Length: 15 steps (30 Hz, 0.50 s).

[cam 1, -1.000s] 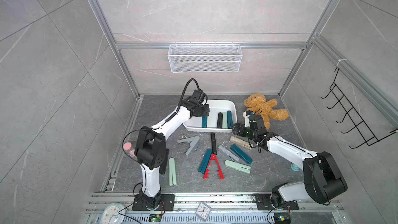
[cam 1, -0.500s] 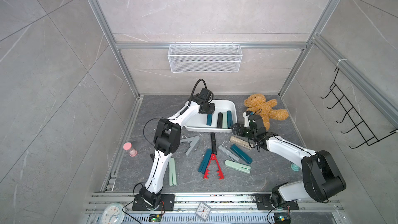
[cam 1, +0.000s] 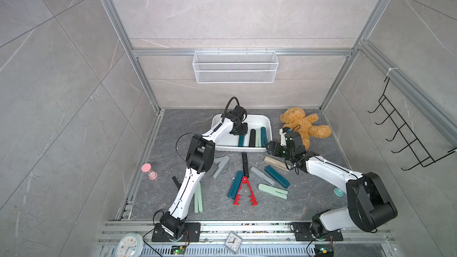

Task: Put the pruning pliers into the storage box
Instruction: Place the pruning pliers in the storage box.

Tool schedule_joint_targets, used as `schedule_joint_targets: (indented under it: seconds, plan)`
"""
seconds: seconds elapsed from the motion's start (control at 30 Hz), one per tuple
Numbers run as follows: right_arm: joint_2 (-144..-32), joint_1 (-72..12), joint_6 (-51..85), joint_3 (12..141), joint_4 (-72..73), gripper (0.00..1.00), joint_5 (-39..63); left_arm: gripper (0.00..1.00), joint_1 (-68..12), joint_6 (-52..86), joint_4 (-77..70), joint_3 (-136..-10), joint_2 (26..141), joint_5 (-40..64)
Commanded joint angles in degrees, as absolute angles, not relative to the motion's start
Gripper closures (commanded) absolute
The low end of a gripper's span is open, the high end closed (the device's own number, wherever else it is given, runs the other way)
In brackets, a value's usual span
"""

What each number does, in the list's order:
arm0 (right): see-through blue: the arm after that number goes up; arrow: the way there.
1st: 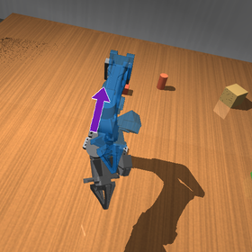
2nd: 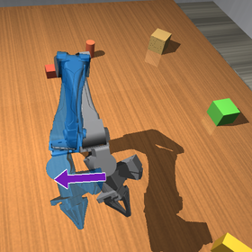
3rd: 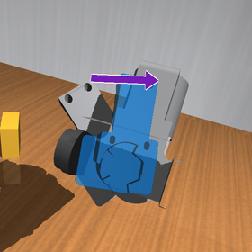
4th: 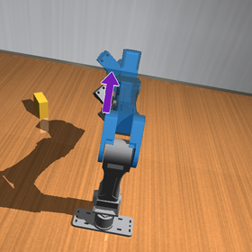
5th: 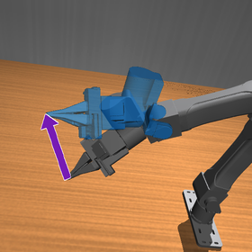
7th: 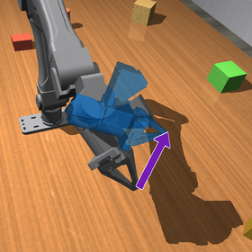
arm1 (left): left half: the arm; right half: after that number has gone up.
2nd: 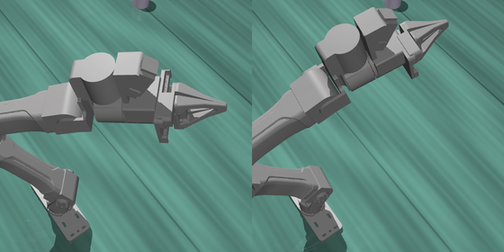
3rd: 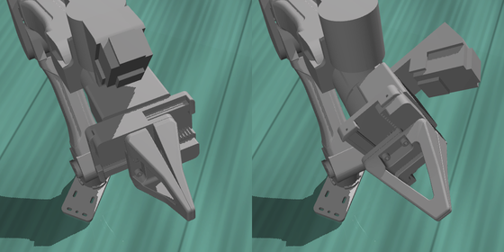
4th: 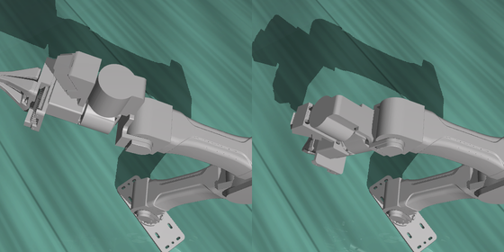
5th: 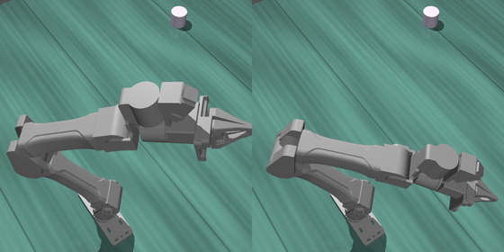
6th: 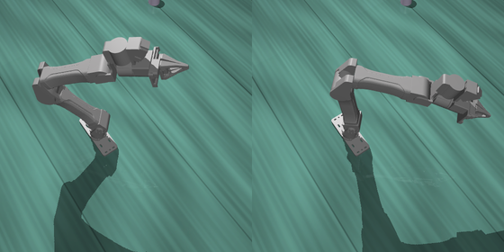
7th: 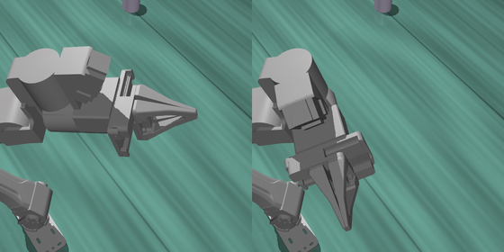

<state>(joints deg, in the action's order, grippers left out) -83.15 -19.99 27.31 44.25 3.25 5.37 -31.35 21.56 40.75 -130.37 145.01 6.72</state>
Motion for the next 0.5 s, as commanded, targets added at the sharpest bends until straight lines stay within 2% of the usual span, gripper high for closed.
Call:
schedule_joint_targets:
  seconds: [0.0, 0.13, 0.23, 0.37, 0.47]
  plan:
    - [-83.02, -19.85, 27.6, 45.2, 2.2, 0.18, 4.53, 0.84, -31.46, 22.65, 41.67, -132.66, 146.81, 9.68]
    - [-82.9, -19.84, 27.6, 45.16, 2.21, 0.18, 4.47, 0.72, -31.43, 23.51, 41.7, -132.79, 147.15, 10.96]
    - [-82.64, -19.86, 27.69, 44.93, 2.25, 0.18, 4.31, 0.55, -31.46, 24.03, 41.5, -132.57, 146.82, 11.34]
    - [-81.85, -19.78, 27.53, 44.85, 1.91, 0.18, 3.64, 0.48, -31.46, 24.24, 41.26, -132.61, 146.27, 11.73]
    - [-81.32, -19.81, 27.34, 44.86, 1.45, 0.18, 3.2, 0.47, -31.38, 24.85, 40.94, -131.86, 145.2, 11.86]
